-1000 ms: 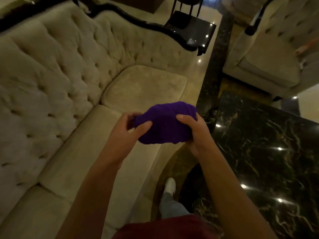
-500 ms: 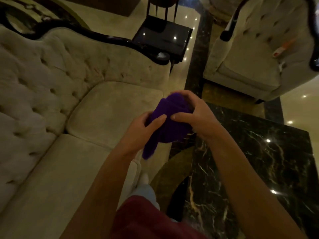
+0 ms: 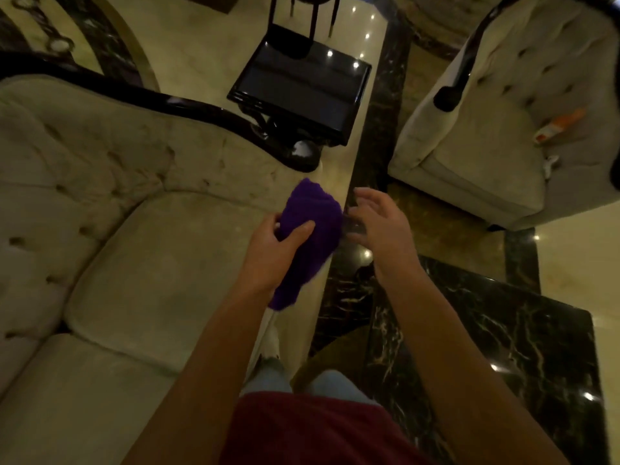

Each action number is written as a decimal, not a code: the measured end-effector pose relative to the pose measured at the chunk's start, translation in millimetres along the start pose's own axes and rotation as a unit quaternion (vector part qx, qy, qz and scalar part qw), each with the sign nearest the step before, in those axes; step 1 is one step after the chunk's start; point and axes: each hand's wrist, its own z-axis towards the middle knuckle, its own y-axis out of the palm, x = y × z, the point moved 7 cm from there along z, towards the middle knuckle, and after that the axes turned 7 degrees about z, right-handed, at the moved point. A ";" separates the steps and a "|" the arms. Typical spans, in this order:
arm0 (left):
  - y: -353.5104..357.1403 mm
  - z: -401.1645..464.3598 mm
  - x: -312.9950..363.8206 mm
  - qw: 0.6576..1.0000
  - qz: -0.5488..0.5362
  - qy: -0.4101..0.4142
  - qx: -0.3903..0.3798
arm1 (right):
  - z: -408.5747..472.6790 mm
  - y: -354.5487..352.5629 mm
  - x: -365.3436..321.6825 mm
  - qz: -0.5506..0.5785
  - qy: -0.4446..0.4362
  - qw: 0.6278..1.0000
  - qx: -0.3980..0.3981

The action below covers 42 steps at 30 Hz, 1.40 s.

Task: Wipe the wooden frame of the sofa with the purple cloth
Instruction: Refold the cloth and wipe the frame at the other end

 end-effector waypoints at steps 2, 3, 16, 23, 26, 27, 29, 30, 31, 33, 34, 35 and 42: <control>-2.5 33.1 7.1 0.996 0.024 -0.002 0.088 | 29.6 21.4 -1.4 -0.013 0.022 0.999 -0.021; -0.2 47.5 10.0 0.993 0.023 0.002 0.117 | 42.9 36.4 -0.6 -0.025 0.032 0.998 -0.046; 56.1 188.0 4.3 0.978 -0.032 -0.031 0.205 | 243.9 82.1 56.2 0.032 0.186 0.972 -0.144; 99.3 248.5 10.4 0.974 -0.069 -0.083 0.197 | 327.8 53.6 60.3 0.038 0.226 0.957 -0.176; 109.1 273.4 20.0 0.977 -0.079 -0.086 0.181 | 354.8 42.1 48.0 0.024 0.187 0.970 -0.155; 106.7 275.3 22.6 0.977 -0.083 -0.080 0.177 | 357.4 42.2 43.0 0.016 0.169 0.974 -0.152; 105.3 290.2 26.7 0.976 -0.093 -0.070 0.183 | 380.0 37.3 37.9 0.001 0.150 0.977 -0.149; 99.4 290.2 28.1 0.975 -0.096 -0.063 0.192 | 384.5 34.4 34.8 0.011 0.149 0.979 -0.141; 91.5 295.0 25.8 0.972 -0.096 -0.061 0.206 | 395.8 32.1 34.5 0.019 0.153 0.979 -0.132; 73.1 298.7 18.9 0.963 -0.100 -0.061 0.243 | 414.4 25.1 27.7 0.036 0.141 0.983 -0.108; 59.5 304.1 7.8 0.956 -0.093 -0.074 0.269 | 426.8 25.3 25.0 0.041 0.128 0.986 -0.096; 45.8 309.0 -5.8 0.947 -0.081 -0.096 0.296 | 439.3 26.8 21.8 0.043 0.111 0.989 -0.085; -43.5 352.3 -100.4 0.860 -0.134 -0.258 0.420 | 488.1 69.4 25.0 -0.163 -0.154 0.967 -0.124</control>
